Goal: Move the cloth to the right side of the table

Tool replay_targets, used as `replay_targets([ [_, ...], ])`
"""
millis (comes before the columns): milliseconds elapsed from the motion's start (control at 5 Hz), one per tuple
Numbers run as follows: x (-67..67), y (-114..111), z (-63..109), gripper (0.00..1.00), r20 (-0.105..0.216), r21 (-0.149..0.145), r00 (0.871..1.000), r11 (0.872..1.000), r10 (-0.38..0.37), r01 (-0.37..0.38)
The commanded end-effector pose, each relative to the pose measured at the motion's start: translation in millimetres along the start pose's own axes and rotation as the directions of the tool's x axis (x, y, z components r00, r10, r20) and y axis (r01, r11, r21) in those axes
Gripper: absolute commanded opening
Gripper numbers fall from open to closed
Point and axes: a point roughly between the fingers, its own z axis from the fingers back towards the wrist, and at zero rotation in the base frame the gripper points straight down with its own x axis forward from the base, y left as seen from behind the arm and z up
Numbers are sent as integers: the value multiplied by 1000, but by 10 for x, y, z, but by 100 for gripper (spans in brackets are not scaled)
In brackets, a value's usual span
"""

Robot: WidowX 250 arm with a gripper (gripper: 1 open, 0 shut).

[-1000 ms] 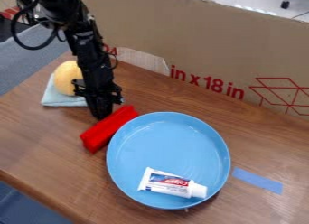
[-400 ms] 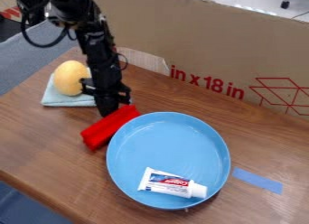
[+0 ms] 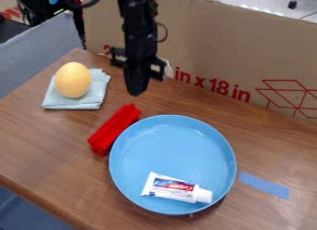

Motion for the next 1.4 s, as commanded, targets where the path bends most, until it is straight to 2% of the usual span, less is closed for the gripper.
replay_targets([
  [0,106,-266,342,0,100,46,993,997,-69,65],
  [200,-11,-297,193,0,81,33,995,998,-63,60],
  [400,-151,-301,320,0,78,36,995,997,-68,65],
  [600,-235,-360,260,0,94,38,992,996,-80,76],
  [800,-314,-540,301,100,109,42,989,994,-104,100],
  [1000,-401,-581,247,100,114,28,990,997,-79,76],
  [1200,-422,-471,198,100,109,14,992,998,-60,58],
])
